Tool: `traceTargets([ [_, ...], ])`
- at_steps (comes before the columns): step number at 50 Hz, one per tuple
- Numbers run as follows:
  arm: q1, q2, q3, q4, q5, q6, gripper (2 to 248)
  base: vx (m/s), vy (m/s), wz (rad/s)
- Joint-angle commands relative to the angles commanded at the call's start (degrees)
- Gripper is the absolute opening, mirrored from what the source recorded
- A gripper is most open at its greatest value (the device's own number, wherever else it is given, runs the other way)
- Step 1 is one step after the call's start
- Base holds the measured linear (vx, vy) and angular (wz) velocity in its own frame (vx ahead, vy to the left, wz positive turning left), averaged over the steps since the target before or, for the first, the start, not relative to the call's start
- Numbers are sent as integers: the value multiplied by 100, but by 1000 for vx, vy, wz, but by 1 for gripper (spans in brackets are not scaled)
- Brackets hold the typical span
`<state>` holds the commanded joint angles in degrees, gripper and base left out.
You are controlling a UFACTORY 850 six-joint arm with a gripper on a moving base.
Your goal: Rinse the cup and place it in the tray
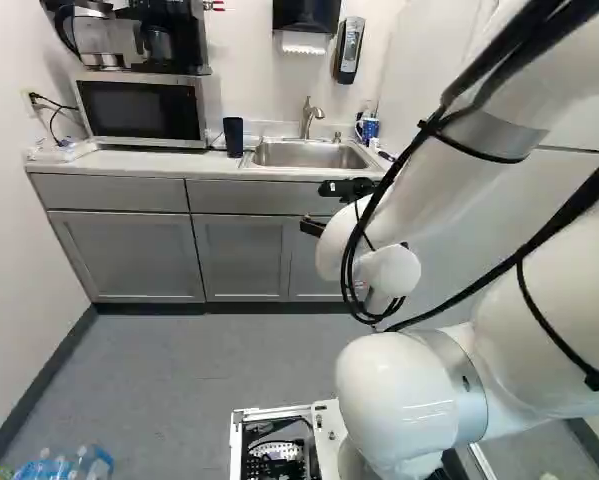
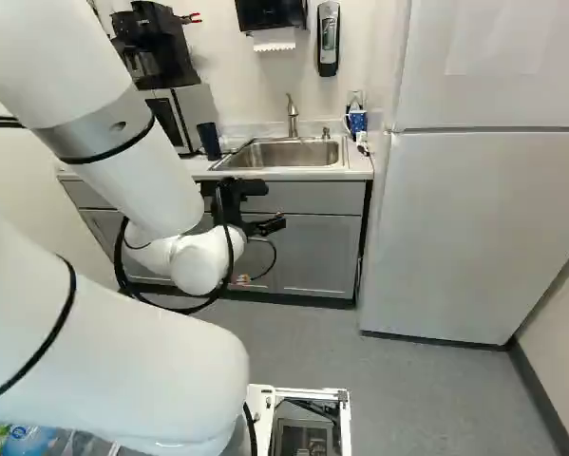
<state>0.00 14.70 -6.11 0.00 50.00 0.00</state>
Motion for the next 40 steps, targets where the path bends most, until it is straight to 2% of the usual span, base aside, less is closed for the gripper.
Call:
traceTargets([
  [13, 0, -134, -139, 0, 0, 0, 247, 0, 0, 0],
  [40, 0, 10, -389, 0, 0, 0, 247, 0, 0, 0],
])
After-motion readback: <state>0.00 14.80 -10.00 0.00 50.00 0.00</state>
